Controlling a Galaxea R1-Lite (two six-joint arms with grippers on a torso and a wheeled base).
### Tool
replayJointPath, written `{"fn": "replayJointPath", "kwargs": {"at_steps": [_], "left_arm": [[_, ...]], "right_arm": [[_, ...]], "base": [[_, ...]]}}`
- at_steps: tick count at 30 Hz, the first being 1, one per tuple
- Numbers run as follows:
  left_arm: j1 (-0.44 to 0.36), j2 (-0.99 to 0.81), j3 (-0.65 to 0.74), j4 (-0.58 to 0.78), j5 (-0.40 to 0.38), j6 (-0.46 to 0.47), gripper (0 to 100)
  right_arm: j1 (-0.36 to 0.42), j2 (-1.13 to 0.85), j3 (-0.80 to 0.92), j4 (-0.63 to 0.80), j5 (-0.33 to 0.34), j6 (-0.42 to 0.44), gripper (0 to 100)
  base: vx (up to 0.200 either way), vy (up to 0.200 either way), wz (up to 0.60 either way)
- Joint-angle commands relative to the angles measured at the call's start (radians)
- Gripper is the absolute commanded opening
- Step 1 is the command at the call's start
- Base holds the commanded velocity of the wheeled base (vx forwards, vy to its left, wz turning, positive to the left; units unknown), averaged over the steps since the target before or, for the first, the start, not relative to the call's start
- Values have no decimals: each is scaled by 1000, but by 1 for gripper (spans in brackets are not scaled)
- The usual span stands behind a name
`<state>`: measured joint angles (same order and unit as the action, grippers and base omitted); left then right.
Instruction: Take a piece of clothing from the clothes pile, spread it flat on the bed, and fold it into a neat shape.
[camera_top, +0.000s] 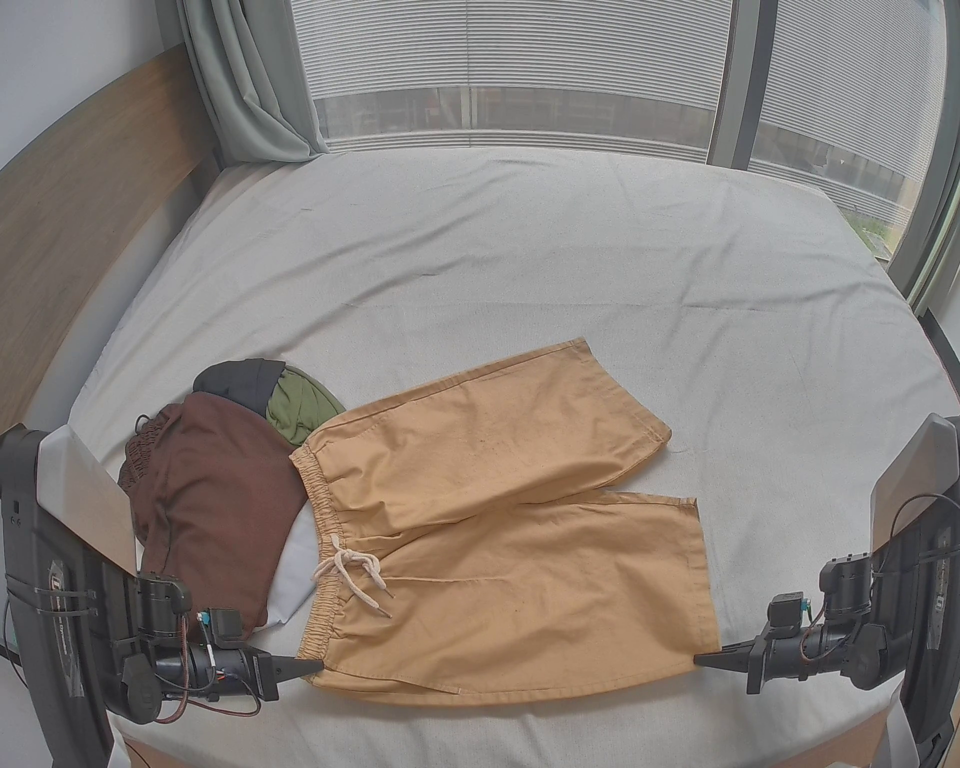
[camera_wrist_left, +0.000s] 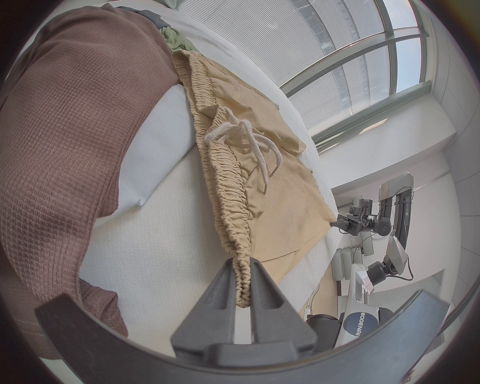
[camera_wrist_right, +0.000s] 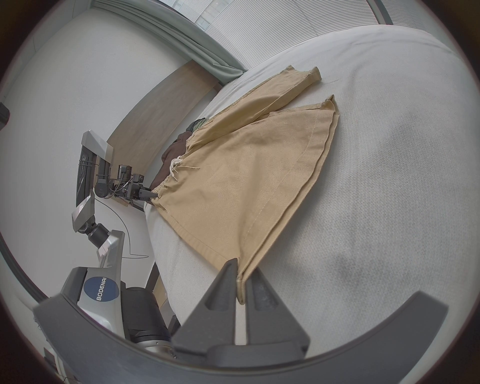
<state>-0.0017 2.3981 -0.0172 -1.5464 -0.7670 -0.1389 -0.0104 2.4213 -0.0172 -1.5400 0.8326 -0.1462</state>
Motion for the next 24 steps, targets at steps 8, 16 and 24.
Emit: {"fn": "replayJointPath", "kwargs": {"at_steps": [8, 16, 24], "left_arm": [[-4, -37, -7, -1, -8, -13, 0], [-12, -74, -29, -1, -8, -45, 0], [-12, -80, -52, -1, -8, -57, 0]], "right_arm": [[6, -79, -26, 0, 11, 50, 0], [7, -113, -40, 0, 25, 88, 0], [1, -113, -73, 0, 25, 108, 0]], "base": [[0, 0, 0], [0, 0, 0], [0, 0, 0]]}}
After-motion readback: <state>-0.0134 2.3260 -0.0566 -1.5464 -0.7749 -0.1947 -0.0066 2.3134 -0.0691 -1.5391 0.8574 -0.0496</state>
